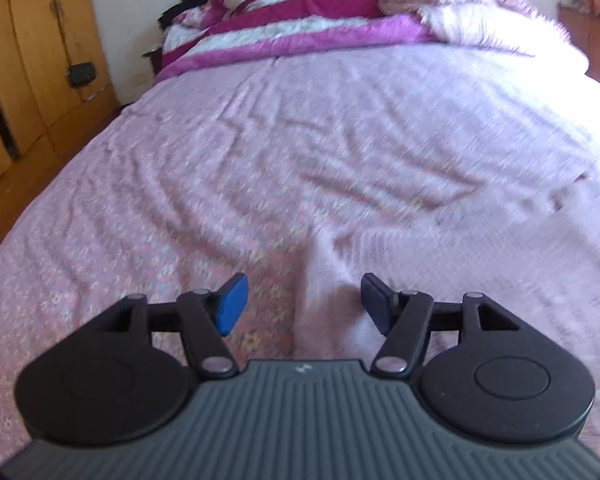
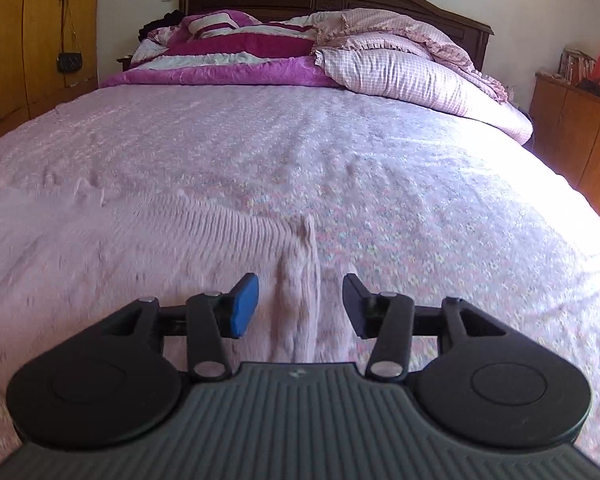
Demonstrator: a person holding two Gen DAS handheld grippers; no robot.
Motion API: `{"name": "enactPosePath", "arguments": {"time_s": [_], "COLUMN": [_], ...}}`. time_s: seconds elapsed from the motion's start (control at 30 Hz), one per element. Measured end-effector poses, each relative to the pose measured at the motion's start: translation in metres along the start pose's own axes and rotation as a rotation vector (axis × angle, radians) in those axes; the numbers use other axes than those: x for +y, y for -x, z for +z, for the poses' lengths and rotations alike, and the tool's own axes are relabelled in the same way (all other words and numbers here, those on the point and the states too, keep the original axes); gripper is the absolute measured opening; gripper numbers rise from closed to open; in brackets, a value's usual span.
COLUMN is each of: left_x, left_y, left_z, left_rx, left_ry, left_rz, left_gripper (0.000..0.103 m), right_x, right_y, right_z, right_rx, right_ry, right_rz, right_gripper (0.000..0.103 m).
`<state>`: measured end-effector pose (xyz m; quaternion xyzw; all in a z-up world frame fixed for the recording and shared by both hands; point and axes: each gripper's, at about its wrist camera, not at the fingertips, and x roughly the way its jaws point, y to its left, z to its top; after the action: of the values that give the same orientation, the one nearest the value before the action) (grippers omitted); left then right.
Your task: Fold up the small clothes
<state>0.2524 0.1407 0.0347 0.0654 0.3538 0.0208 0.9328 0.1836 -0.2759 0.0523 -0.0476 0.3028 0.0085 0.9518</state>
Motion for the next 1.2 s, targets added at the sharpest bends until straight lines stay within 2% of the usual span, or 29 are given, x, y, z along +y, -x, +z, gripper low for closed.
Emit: {"name": "enactPosePath", "arguments": {"time_s": [0.13, 0.17, 0.2, 0.27, 0.43, 0.5, 0.73, 0.83, 0.97, 1.2], "left_x": [0.001, 0.002, 0.003, 0.006, 0.009, 0.008, -0.002, -0.011, -0.026, -0.049], "left_y": [-0.007, -0.006, -0.005, 0.001, 0.029, 0.043, 0.090, 0.101, 0.117, 0.133], "left_z": [-0.006, -0.006, -0.006, -0.005, -0.010, -0.012, -0.028, -0.040, -0.056, -0.070], "left_rx": [0.018, 0.022, 0.027, 0.037, 0.061, 0.076, 0.104, 0.121, 0.121, 0.129], "left_ry": [0.013, 0.016, 0.024, 0.046, 0.073, 0.066, 0.070, 0.069, 0.047, 0.064], "left_rz": [0.022, 0.022, 0.022, 0.018, -0.029, -0.044, -0.050, -0.064, -0.045, -0.044], "left_gripper": [0.068, 0.068, 0.068, 0.068, 0.066, 0.066, 0.073, 0.077, 0.078, 0.078], "right_x": [-0.011, -0.017, -0.023, -0.031, -0.037, -0.039, -0.042, -0.039, -0.037, -0.041], "right_y": [-0.012, -0.015, -0.018, -0.022, -0.011, -0.003, 0.037, 0.047, 0.052, 0.055], "right_z": [-0.028, -0.032, -0.035, -0.040, -0.041, -0.040, -0.039, -0.039, -0.045, -0.064], "right_rx": [0.052, 0.050, 0.051, 0.051, 0.044, 0.029, -0.033, -0.046, -0.026, 0.039], "right_ry": [-0.097, -0.153, -0.203, -0.249, -0.284, -0.307, -0.415, -0.421, -0.450, -0.548], "right_rz": [-0.003, 0.011, 0.011, 0.001, 0.006, -0.008, 0.058, 0.072, 0.111, 0.189], "right_gripper": [0.055, 0.061, 0.071, 0.078, 0.083, 0.091, 0.097, 0.098, 0.099, 0.099]}}
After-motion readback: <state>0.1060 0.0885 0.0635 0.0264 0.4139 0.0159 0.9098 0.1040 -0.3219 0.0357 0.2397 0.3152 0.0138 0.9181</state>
